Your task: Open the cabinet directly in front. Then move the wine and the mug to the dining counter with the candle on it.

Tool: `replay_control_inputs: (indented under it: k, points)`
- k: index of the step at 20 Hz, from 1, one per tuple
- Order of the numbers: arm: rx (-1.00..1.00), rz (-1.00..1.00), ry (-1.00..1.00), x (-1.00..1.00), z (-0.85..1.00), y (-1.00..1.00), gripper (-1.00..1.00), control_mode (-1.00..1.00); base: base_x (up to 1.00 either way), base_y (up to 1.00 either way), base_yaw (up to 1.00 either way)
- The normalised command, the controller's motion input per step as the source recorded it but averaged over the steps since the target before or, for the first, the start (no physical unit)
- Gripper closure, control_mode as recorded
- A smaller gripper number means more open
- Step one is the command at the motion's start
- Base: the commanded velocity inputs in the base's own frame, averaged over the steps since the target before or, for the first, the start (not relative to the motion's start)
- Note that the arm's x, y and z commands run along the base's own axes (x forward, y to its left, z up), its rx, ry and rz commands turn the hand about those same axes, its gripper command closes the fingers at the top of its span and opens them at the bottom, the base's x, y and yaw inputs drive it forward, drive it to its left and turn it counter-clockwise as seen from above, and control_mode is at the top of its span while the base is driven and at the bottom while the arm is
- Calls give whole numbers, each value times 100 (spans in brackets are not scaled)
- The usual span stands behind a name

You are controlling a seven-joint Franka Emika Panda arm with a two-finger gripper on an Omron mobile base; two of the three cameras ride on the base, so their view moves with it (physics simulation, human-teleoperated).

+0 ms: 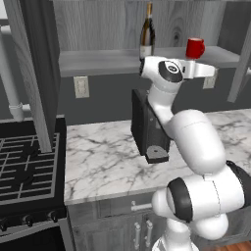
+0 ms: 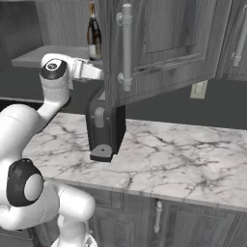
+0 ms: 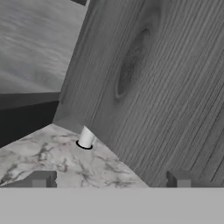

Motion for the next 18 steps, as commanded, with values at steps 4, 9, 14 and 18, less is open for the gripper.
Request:
replay_control_inputs:
  k: [4,9,14,18]
  points:
    - [2,1,-3,5,0,-97,-100,-100,0,0,0]
    - [0,1,-2,0,0,-100,-100,-100,0,0,0]
    - [0,0,-4,-36,0,-100,-100,-100,0,0,0]
    - [0,0,-9,-35,0,-100,-100,-100,0,0,0]
